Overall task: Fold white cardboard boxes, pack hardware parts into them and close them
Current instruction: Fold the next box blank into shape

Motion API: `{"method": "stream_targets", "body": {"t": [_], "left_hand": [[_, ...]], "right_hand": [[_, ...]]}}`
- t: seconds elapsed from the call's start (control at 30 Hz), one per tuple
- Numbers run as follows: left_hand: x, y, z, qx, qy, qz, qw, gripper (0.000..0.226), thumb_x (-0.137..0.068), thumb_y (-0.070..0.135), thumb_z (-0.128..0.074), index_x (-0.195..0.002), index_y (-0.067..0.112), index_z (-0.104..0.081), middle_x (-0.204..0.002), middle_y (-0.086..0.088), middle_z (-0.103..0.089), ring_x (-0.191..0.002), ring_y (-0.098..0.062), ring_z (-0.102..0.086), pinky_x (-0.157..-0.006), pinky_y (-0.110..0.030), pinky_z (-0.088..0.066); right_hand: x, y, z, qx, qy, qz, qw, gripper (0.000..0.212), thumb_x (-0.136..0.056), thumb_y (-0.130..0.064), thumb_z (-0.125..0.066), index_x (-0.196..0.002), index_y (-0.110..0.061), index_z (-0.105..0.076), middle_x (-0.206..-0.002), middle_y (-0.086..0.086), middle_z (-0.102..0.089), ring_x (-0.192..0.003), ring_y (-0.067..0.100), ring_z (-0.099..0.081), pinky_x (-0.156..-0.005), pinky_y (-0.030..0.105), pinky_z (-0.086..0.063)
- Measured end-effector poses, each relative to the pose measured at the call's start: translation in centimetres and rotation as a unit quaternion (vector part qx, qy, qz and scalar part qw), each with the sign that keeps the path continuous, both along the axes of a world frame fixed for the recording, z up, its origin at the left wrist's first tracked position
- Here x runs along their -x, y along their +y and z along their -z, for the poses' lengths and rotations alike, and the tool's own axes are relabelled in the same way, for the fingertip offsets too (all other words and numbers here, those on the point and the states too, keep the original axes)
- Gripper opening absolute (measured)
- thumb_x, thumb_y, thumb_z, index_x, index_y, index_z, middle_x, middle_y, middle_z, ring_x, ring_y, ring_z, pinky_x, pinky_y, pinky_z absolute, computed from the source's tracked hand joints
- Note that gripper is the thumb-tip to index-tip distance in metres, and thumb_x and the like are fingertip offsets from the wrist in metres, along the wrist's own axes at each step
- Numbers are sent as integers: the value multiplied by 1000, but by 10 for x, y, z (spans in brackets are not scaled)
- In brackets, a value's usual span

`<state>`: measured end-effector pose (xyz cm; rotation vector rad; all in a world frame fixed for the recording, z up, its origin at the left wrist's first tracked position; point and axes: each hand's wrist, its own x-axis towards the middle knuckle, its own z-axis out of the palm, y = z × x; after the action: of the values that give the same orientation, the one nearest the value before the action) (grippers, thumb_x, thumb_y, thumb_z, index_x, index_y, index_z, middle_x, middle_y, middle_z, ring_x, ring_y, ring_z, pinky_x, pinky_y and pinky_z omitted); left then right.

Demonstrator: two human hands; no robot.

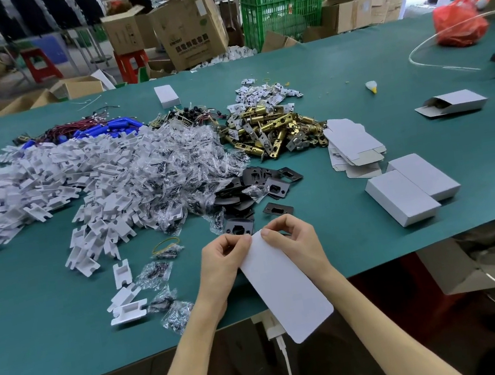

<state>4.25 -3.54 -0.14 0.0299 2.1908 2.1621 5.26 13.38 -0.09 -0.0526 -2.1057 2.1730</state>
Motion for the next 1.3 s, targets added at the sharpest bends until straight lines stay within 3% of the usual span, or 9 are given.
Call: {"method": "stream_targets", "body": {"t": [0.17, 0.43, 0.6, 0.97, 1.1, 1.2, 1.3], "left_hand": [[-2, -2, 1, -20, 18, 5, 1000, 23, -95, 23, -75, -78, 8, -72, -72, -2, -66, -68, -13, -55, -61, -21, -44], [-5, -2, 1, -41, 25, 21, 999, 17, -93, 28, -75, -87, 12, -77, -80, -5, -72, -72, -12, -60, -64, -20, -47], [-8, 1, -1, -48, 30, 33, 998, 17, -94, 31, -73, -107, 21, -78, -98, -3, -77, -84, -8, -67, -69, -20, -53], [-7, 1, -1, -40, 41, 18, 998, 10, -95, 26, -72, -99, 24, -81, -101, -4, -79, -88, -12, -71, -74, -25, -57], [-8, 3, -2, -21, 46, 17, 999, 20, -103, 32, -60, -105, 28, -80, -103, -1, -79, -90, -19, -73, -74, -28, -58], [-8, 3, -1, -16, 63, 29, 997, 29, -110, 15, -49, -122, 27, -72, -117, 3, -76, -101, -21, -73, -80, -30, -60], [-8, 1, -3, 8, 95, 50, 994, 55, -101, -10, -49, -133, 32, -65, -122, 4, -74, -93, -17, -71, -76, -27, -58]], "right_hand": [[-1, 0, -2, 16, 13, -9, 1000, 16, -90, -17, -73, -105, -14, -73, -100, 2, -72, -88, 7, -67, -71, 20, -53], [0, -1, -1, 1, 16, -4, 1000, 7, -91, -18, -71, -89, -12, -72, -85, -3, -71, -76, 7, -64, -64, 20, -51], [0, -1, 0, 30, 0, 42, 999, 12, -95, -20, -69, -90, -9, -67, -82, -2, -68, -72, 8, -62, -61, 24, -51], [-1, -3, 0, -10, 4, 53, 999, 13, -98, -18, -67, -90, -8, -63, -82, -3, -65, -71, 8, -60, -61, 22, -49], [-1, -4, -1, -14, 0, 62, 998, 13, -98, -18, -65, -91, -7, -63, -83, -1, -65, -71, 7, -59, -61, 20, -48], [0, -5, -2, 1, -15, 77, 997, 13, -98, -20, -64, -91, -9, -63, -82, -2, -66, -72, 6, -58, -62, 20, -47], [1, -5, -3, 21, -35, 91, 995, 14, -99, -24, -61, -93, -12, -65, -90, 6, -68, -78, 11, -60, -67, 28, -48]]}}
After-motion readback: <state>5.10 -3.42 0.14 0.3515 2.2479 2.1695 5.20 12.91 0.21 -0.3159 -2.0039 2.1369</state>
